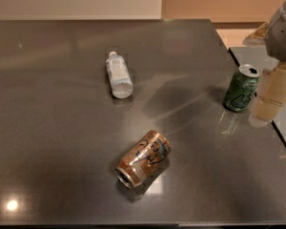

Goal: Pick orange can

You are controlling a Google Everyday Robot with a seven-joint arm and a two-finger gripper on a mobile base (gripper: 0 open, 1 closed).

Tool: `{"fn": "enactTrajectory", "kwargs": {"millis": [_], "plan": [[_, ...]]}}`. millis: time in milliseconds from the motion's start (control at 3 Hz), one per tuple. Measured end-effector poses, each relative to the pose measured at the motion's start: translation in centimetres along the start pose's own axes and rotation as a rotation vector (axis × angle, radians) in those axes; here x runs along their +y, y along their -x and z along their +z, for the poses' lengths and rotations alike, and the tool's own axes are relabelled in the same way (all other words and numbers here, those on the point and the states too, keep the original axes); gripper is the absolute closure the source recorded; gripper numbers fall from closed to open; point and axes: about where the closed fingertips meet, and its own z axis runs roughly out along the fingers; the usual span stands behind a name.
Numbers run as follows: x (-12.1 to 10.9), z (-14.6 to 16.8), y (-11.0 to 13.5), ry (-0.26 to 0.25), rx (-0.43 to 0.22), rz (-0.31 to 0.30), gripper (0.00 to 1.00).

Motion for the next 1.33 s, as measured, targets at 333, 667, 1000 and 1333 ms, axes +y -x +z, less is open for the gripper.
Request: {"fn": "enactTrajectory", "kwargs": {"millis": [333, 667, 1000, 1333], "plan": [[1.0, 0.1, 2.9, 0.023, -0.070, -0.102, 0.00], [2.2, 0.8, 6.2, 0.044, -0.128, -0.236, 0.00], [3.7, 2.5, 9.2, 0.069, -0.141, -0.399, 0.00], [5.4, 4.9, 11.7, 0.106, -0.128, -0.566, 0.00]]}}
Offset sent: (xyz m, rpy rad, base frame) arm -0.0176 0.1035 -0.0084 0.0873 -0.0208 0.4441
